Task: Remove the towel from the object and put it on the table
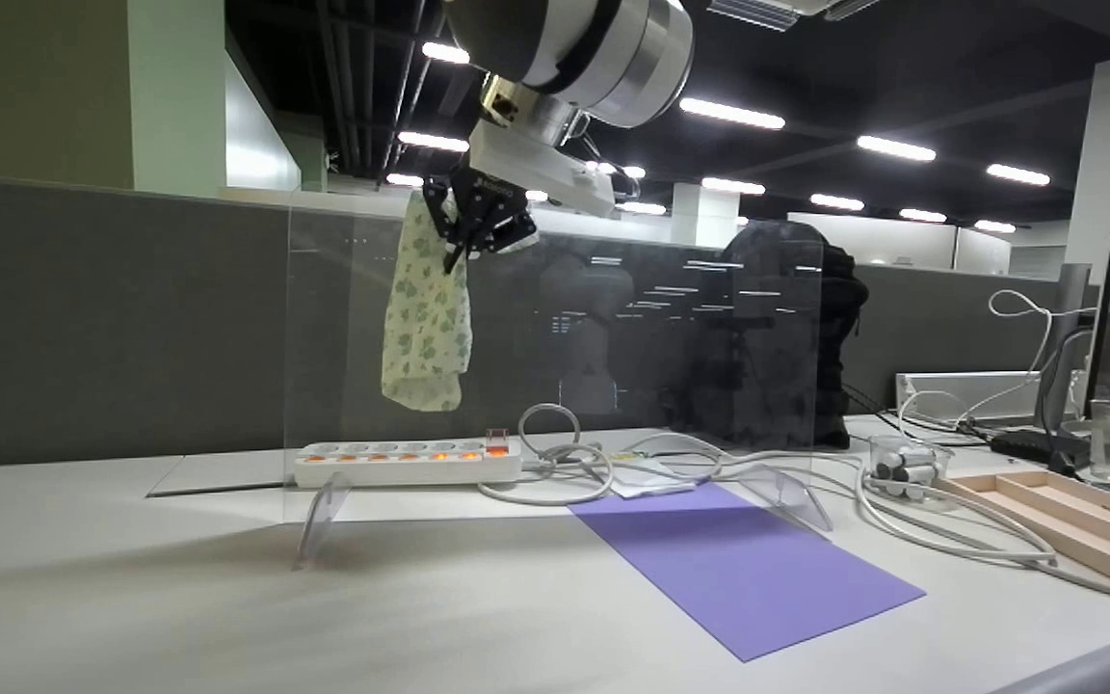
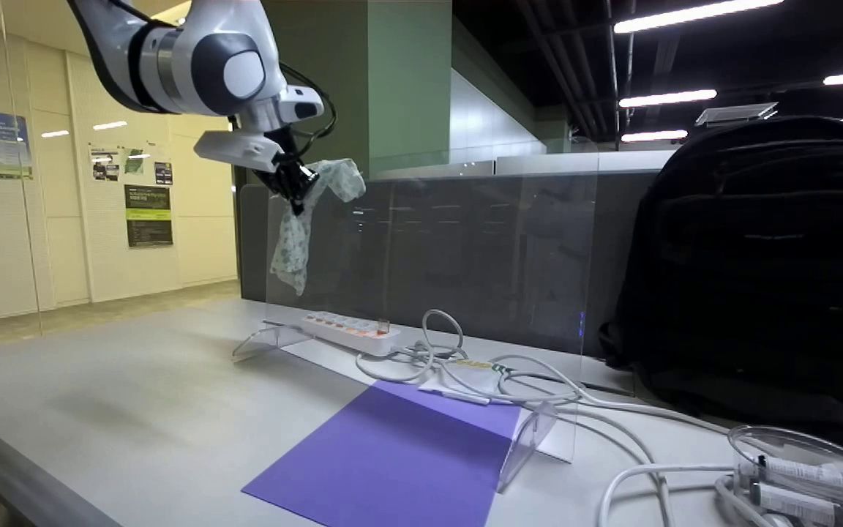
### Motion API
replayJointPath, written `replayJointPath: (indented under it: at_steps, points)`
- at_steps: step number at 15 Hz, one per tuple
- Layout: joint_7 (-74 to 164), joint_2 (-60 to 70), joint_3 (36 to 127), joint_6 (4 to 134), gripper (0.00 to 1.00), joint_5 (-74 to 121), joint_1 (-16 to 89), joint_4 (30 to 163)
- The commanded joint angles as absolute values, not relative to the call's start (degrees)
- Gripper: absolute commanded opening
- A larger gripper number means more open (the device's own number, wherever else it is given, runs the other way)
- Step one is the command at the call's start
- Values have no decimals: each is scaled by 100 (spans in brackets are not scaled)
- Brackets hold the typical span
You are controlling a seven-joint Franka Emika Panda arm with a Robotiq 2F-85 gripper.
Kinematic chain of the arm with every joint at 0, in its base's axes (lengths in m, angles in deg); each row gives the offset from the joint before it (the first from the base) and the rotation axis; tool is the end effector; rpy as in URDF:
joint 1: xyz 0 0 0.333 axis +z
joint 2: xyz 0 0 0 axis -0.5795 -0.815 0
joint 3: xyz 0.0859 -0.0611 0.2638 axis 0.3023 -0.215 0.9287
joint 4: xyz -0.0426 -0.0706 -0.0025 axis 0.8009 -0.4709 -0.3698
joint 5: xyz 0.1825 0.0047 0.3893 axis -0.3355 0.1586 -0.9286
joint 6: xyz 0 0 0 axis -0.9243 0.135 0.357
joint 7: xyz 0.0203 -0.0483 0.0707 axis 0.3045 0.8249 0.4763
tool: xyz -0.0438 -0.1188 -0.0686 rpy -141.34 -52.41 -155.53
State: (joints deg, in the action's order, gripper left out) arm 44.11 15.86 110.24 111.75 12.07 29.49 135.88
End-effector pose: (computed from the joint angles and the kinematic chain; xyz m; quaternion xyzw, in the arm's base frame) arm 0.5844 0.1880 0.2974 -0.9393 -0.0326 -0.3201 0.1191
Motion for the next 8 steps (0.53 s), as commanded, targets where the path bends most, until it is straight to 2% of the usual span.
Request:
replayJointPath:
  at_steps: [1,5,6,8]
  points:
    - [4494,1992,10963,10347,1,1088,2771,13651]
    - [4683,2388,10888,8925,1,840,2653,13783]
    - [4735,2483,10275,8530,1,743,3241,13816]
    - [4717,2649,10024,7833,1,732,3428,13946]
